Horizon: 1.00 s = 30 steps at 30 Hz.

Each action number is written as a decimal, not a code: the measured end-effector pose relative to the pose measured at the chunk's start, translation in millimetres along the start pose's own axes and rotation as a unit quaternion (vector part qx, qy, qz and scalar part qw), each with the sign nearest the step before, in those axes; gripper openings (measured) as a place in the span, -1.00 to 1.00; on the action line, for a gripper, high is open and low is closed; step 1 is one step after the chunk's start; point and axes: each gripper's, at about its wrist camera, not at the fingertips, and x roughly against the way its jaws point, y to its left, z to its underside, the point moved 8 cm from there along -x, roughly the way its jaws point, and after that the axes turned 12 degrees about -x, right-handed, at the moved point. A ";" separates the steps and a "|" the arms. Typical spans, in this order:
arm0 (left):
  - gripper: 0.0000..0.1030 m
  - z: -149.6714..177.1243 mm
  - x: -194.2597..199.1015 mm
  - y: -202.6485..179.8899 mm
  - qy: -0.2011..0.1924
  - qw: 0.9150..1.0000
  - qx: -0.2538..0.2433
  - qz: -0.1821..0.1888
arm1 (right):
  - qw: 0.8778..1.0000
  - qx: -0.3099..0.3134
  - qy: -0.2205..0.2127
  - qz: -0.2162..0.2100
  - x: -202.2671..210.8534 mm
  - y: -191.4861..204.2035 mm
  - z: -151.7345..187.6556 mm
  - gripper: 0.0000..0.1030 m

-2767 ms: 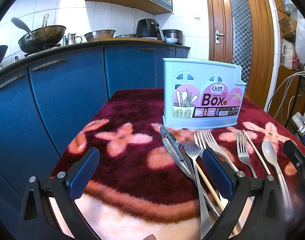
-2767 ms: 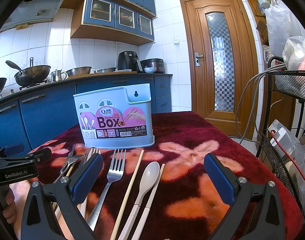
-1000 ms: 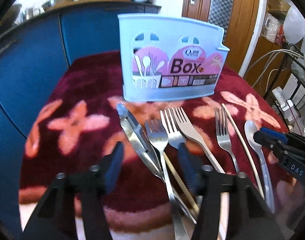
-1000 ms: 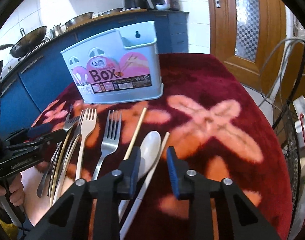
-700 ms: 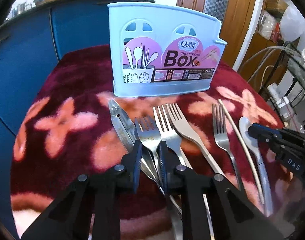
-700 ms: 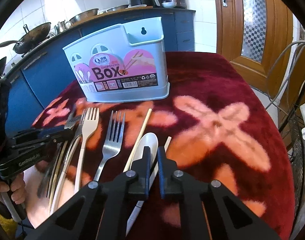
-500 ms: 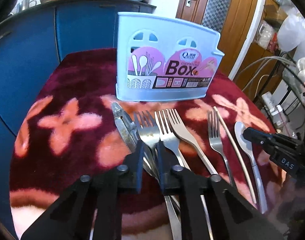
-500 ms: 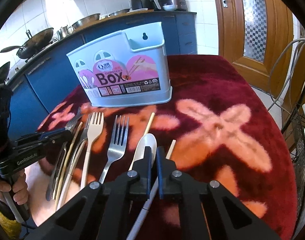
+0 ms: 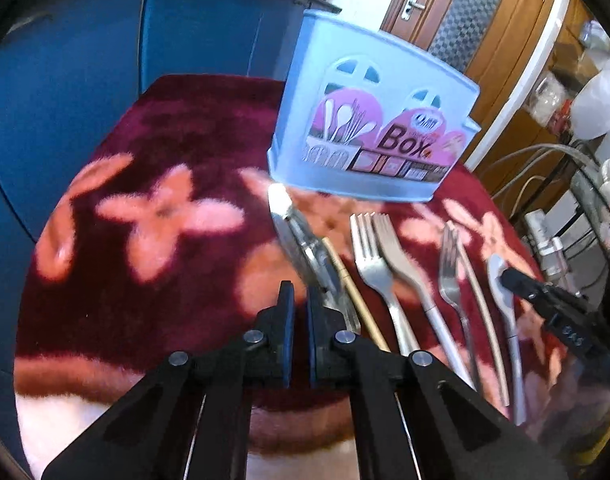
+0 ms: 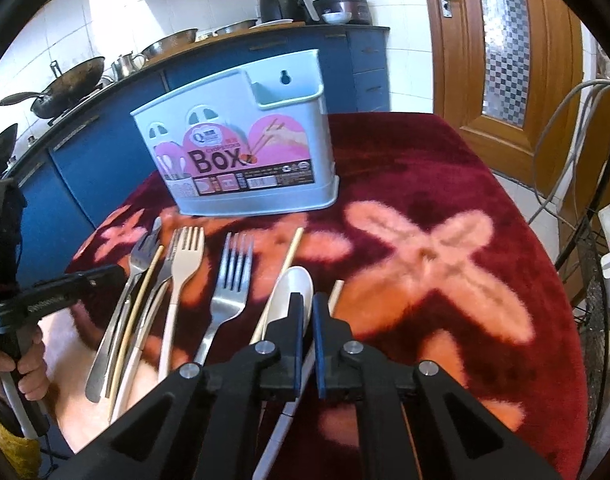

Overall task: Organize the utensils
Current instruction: 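Close the left tool on the silver knife while the right tool closes on the white spoon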

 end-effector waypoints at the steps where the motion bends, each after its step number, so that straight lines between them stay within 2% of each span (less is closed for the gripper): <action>1: -0.80 -1.6 1.6 -2.2 -0.004 1.000 -0.001 0.003 | 1.000 0.000 0.000 0.003 0.1 -2.0 -0.6 -0.88; 3: -0.62 -4.8 3.0 -6.3 -0.011 1.000 -0.007 0.006 | 1.000 -0.001 0.003 0.008 -0.6 -5.5 -0.9 -0.88; 4: -0.59 -6.8 2.8 -9.0 -0.014 1.000 -0.011 0.007 | 1.000 -0.001 0.004 0.010 -1.2 -6.7 -0.9 -0.88; 11: -0.59 -19.2 -16.5 -21.8 0.002 0.999 -0.035 -0.002 | 1.000 -0.011 0.023 -0.001 -6.9 -8.6 1.6 -0.87; 12: -0.65 -20.5 -20.2 -22.3 0.005 0.999 -0.033 0.003 | 1.000 -0.011 0.024 -0.003 -7.1 -8.9 1.9 -0.87; 13: -0.85 -20.8 -22.3 -21.6 0.007 0.999 -0.033 0.005 | 1.000 -0.012 0.025 -0.004 -7.4 -8.8 2.3 -0.87; 14: -0.90 -21.6 -25.3 -21.8 0.011 0.999 -0.034 0.006 | 1.000 -0.012 0.025 -0.005 -7.3 -9.1 2.4 -0.87; 18: -0.92 -21.8 -17.5 -24.0 -0.003 0.999 -0.029 0.018 | 0.999 -0.018 0.026 -0.013 -5.2 -11.6 2.2 -0.88; 25: -0.96 -25.1 18.6 -29.6 -0.051 0.998 -0.027 0.037 | 0.999 -0.037 0.015 -0.031 5.4 -11.8 -1.9 -0.90; 30: -0.97 -33.9 38.3 -32.2 -0.079 0.996 -0.024 0.039 | 0.998 -0.035 -0.020 -0.051 25.0 1.6 -11.5 -0.93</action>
